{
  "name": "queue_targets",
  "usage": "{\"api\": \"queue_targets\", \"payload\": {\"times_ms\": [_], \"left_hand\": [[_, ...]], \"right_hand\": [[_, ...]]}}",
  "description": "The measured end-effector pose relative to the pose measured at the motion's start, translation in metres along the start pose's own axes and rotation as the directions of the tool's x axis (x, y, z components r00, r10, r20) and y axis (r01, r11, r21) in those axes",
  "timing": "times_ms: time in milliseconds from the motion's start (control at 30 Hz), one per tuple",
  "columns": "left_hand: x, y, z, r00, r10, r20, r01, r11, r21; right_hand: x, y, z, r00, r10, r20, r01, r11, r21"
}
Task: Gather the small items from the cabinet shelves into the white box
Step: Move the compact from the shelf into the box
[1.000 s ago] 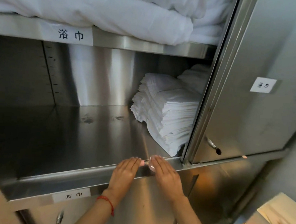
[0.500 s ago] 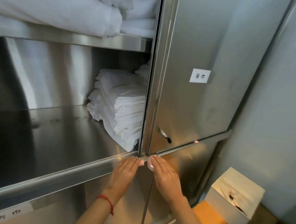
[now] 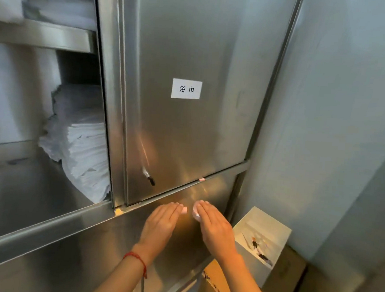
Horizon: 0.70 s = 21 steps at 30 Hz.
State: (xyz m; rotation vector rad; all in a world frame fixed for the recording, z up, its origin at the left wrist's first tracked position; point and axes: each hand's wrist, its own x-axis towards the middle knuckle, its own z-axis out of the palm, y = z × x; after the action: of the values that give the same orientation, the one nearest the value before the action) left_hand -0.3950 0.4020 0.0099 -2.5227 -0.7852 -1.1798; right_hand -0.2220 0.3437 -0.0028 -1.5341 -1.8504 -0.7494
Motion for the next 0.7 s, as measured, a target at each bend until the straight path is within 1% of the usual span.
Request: {"api": "queue_targets", "payload": {"times_ms": [133,233,333,533,700], "left_hand": [[0.017,0.022,0.029,0.995,-0.012,0.095,0.018,0.998,-0.061],[0.031,0.037,0.046,0.993,0.02,0.116,-0.01,0.996,-0.086],[0.045,0.048,0.061,0.992,0.051,0.113,-0.038,0.993,-0.111],[0.078,0.062,0.099,0.989,0.109,0.1,-0.088,0.977,-0.194],[0.114,0.075,0.14,0.98,0.194,0.05,-0.174,0.947,-0.269]], "right_hand": [[-0.012,0.035,-0.012,0.998,0.056,0.037,-0.055,0.998,-0.026],[-0.018,0.058,-0.017,0.994,0.096,0.052,-0.094,0.995,-0.038],[-0.024,0.077,-0.018,0.988,0.138,0.064,-0.134,0.989,-0.057],[-0.033,0.114,-0.015,0.957,0.269,0.11,-0.26,0.962,-0.088],[-0.035,0.149,-0.014,0.925,0.371,0.077,-0.355,0.92,-0.163]]}}
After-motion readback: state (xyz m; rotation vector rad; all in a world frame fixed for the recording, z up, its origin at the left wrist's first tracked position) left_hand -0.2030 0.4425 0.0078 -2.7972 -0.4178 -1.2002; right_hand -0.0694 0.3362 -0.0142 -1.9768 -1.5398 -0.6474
